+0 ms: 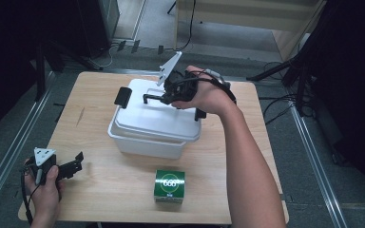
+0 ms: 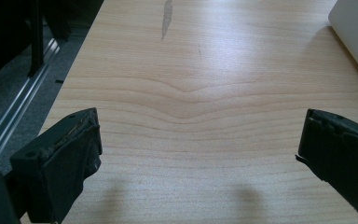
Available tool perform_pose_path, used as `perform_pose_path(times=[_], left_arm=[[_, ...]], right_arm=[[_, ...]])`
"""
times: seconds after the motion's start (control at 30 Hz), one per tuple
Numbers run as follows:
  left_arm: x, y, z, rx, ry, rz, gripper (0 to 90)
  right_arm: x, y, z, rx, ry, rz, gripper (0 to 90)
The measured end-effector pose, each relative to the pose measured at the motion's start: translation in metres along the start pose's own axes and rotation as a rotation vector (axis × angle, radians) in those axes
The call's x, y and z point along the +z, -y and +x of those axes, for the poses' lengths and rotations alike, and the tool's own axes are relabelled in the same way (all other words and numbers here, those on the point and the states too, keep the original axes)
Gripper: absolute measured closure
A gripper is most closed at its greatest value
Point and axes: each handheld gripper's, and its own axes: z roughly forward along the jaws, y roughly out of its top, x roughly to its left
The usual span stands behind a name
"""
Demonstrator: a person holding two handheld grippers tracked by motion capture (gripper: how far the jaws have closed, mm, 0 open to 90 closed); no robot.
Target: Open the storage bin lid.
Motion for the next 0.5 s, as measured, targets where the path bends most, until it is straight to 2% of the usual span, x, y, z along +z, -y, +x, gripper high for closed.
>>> perform_pose_path(times=[0.43,0.5], left_arm=[[0.000,0.000,-0.001,0.003,-0.003,0.000,0.0],[0.000,0.000,-0.001,0.001,-0.002,-0.002,0.0]], right_arm=[[-0.028,0.049,-0.004,0.065,0.062,-0.001,85.3],[-0.030,0.052,-0.005,0.067,0.065,-0.001,85.3]])
